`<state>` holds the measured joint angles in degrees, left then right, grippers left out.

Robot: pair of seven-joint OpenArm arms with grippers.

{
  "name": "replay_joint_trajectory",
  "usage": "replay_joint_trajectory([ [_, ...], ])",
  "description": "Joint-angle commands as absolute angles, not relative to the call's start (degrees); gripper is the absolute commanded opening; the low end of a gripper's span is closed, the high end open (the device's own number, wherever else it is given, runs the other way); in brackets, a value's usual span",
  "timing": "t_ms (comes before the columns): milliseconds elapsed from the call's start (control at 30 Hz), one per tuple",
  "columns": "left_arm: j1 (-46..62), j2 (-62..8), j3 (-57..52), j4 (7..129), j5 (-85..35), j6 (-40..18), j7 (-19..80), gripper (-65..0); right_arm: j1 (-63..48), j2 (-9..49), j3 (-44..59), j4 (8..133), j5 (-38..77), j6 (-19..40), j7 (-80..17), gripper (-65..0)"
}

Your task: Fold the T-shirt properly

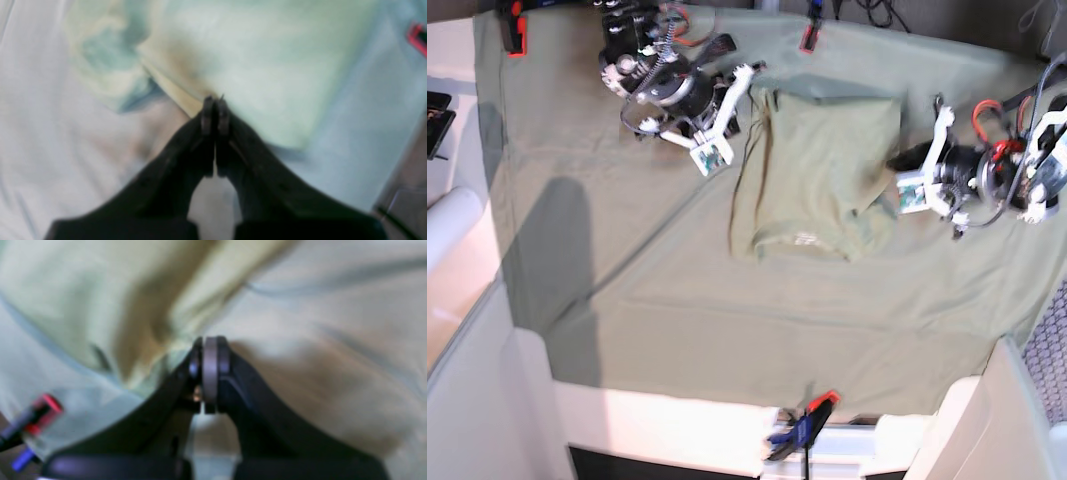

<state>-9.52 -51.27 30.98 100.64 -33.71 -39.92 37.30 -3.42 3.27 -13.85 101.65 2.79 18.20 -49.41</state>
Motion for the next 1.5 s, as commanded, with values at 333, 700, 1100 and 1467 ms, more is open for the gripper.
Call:
replay_joint_trajectory([
  [333, 18.26, -53.52, 0.71, 113.49, -47.81, -40.00, 48.53, -65.0, -19.77, 14.02, -7.53, 115.85, 5.63, 18.26, -48.93, -65.0],
  [700, 47.16, -53.45, -12.03, 117.80, -45.91, -40.00, 49.58, -65.0, -38.33, 22.35, -3.36, 123.00, 7.94, 18.22, -48.47, -65.0],
  [1100, 61.23, -48.03, -10.92, 106.72, -35.27, -40.00, 46.44, -65.0, -43.18, 22.98, -3.49, 105.14, 16.97, 18.24, -47.70, -65.0],
  [1467, 51.57, -40.97, 7.49, 75.22, -23.16, -29.41, 47.86, -65.0, -39.75, 22.96, -3.55, 82.00, 21.06, 18.41, -50.72, -65.0],
])
